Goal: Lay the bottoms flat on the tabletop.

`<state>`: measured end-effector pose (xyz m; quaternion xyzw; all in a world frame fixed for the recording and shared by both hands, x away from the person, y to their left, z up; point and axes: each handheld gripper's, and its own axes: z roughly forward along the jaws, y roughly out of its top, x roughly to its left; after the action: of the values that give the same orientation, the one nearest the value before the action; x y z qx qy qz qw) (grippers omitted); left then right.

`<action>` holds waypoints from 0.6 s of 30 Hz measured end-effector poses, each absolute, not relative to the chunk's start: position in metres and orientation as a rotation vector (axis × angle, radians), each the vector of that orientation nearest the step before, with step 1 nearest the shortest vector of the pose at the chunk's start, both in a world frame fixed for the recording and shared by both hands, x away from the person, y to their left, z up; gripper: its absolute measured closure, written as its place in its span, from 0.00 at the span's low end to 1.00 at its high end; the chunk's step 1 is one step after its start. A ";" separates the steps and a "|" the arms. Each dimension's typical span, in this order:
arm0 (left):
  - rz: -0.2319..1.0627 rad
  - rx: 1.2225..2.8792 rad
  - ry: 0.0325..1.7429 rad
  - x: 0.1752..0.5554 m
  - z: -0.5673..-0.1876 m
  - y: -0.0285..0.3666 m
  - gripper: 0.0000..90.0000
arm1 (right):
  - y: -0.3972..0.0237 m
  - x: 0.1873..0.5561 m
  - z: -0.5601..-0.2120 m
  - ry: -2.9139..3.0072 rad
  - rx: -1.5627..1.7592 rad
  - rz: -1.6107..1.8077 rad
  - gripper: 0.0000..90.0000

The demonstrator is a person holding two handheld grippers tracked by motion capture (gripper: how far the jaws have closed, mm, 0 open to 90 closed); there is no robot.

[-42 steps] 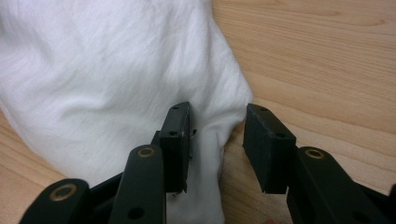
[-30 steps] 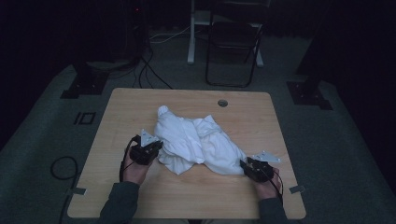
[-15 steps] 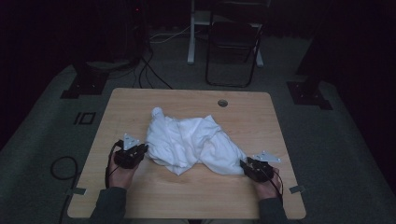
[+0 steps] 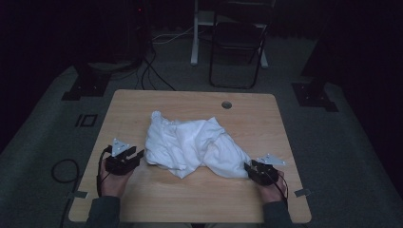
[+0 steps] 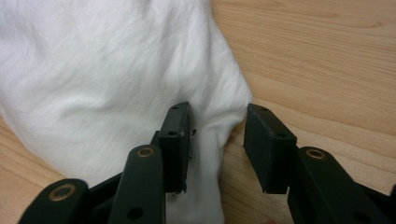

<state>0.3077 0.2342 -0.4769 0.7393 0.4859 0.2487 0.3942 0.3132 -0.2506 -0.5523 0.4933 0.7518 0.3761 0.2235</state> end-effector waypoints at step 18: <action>0.717 1.994 1.163 0.325 -0.476 0.155 0.33 | -0.252 0.314 -0.552 2.080 1.365 1.047 0.68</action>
<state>0.3253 0.1546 -0.4761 0.7714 0.4500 0.2775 0.3542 0.3140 -0.2516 -0.5524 0.4933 0.7518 0.3785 0.2196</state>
